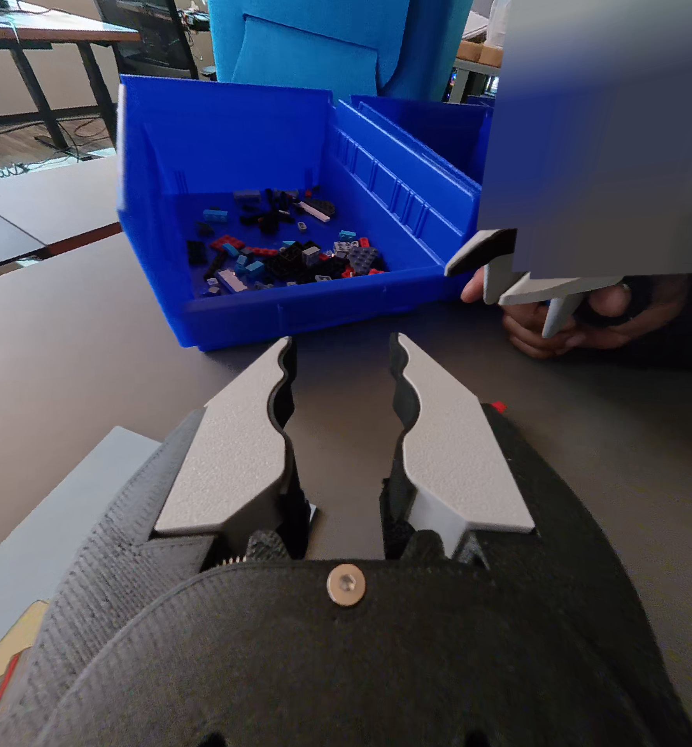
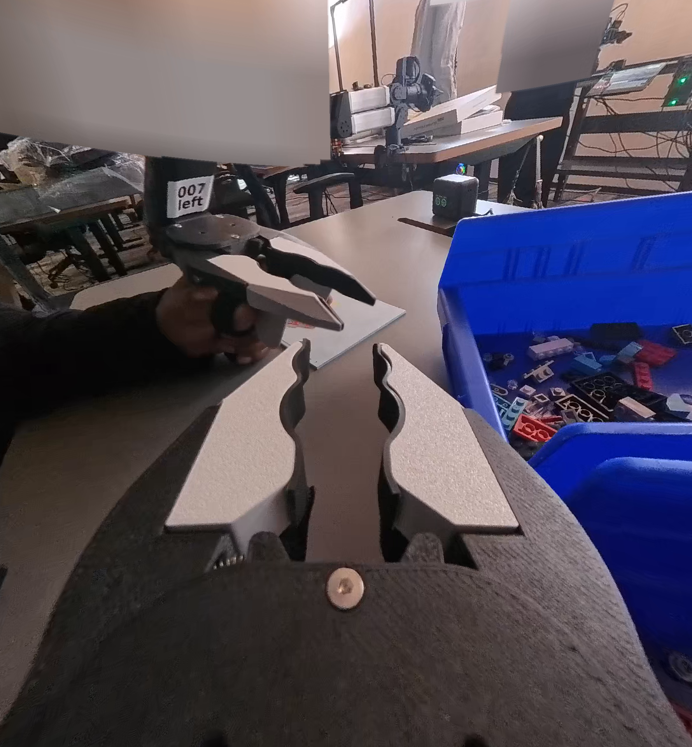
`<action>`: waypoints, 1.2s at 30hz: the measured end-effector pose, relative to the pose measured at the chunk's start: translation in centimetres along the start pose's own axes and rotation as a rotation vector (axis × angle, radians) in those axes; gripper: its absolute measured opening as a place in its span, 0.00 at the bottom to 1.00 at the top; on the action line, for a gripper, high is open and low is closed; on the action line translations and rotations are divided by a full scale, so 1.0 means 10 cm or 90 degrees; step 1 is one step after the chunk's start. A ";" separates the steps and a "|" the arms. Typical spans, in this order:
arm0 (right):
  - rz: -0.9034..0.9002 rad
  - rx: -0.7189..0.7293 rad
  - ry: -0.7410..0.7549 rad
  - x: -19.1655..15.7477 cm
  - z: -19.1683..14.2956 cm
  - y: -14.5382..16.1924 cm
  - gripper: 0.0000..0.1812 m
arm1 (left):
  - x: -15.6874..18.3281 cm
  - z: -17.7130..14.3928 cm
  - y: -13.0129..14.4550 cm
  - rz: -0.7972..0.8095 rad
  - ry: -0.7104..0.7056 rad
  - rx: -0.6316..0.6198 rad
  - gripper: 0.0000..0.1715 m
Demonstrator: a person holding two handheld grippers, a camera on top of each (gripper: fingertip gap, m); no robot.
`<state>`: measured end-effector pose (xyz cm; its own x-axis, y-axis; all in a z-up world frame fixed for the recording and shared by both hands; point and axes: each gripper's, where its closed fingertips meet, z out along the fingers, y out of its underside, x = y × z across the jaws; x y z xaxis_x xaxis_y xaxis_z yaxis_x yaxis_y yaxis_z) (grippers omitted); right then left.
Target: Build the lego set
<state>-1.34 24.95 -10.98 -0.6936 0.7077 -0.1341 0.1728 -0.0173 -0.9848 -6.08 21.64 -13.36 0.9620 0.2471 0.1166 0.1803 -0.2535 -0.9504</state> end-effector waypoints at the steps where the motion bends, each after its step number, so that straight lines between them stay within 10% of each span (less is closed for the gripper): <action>1: 0.003 -0.002 0.000 0.01 0.00 0.00 0.19 | 0.02 0.01 0.01 0.002 0.000 -0.005 0.27; 36: 0.032 -0.007 0.001 0.04 0.02 0.01 0.19 | 0.05 0.02 0.16 -0.017 0.009 -0.056 0.27</action>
<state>-1.74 25.09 -11.17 -0.6828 0.7073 -0.1831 0.2145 -0.0455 -0.9757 -5.38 21.56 -14.92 0.9592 0.2422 0.1462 0.2229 -0.3289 -0.9177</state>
